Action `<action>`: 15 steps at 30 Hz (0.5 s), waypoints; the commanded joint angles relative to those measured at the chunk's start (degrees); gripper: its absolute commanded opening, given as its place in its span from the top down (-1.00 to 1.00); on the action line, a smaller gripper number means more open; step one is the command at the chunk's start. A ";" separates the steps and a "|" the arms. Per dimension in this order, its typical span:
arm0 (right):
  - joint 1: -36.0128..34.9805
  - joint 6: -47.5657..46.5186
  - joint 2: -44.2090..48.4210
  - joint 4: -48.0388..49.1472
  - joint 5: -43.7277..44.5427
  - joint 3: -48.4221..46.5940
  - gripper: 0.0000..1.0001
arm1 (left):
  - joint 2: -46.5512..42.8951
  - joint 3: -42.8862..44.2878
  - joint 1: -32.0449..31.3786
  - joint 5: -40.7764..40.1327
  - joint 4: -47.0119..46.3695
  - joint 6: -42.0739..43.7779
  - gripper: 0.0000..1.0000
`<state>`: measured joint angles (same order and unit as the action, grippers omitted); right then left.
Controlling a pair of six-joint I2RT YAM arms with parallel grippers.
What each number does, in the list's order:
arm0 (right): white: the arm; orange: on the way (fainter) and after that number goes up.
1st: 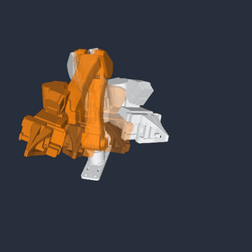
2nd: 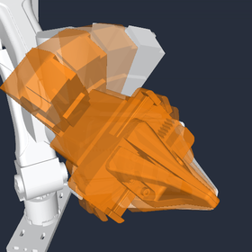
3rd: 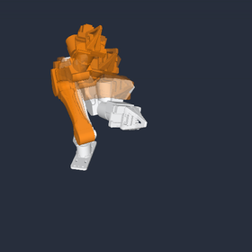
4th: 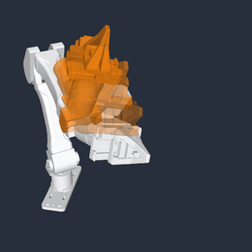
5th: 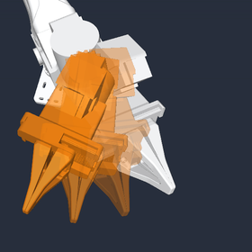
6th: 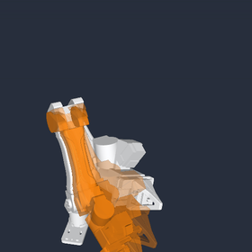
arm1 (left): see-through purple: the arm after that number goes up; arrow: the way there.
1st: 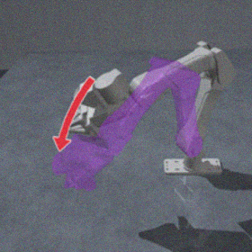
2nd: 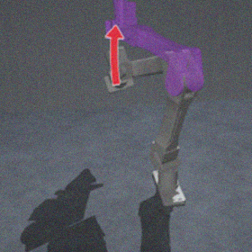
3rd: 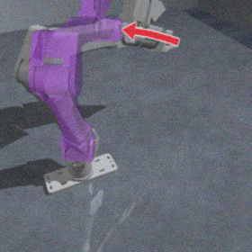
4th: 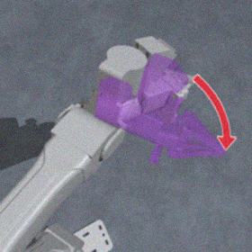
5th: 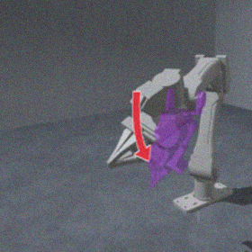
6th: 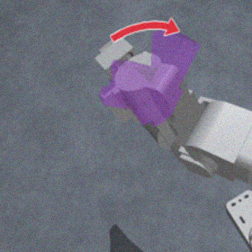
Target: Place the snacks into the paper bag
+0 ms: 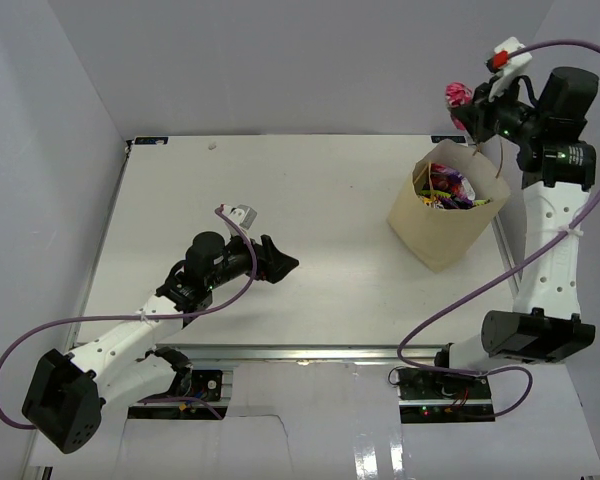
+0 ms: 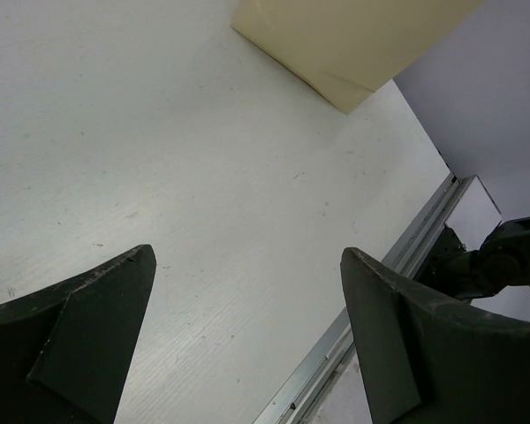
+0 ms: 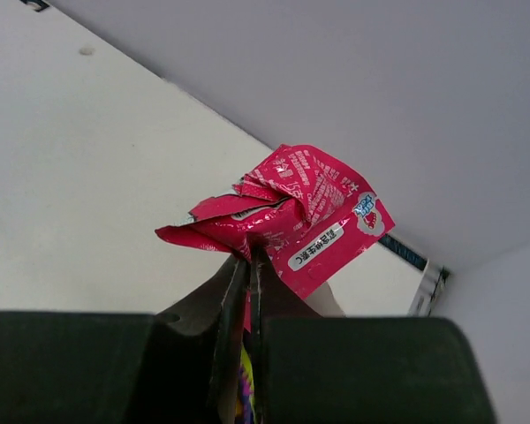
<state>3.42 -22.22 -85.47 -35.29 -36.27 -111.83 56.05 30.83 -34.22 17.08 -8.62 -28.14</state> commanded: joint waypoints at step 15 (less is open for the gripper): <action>9.15 -4.49 1.80 -14.26 -6.18 19.81 0.13 | -2.61 3.36 0.38 2.08 -0.61 0.63 -0.93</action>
<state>12.43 -22.06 -84.01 -44.58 -38.70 -90.39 55.53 31.05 -34.22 18.06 -8.56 -27.86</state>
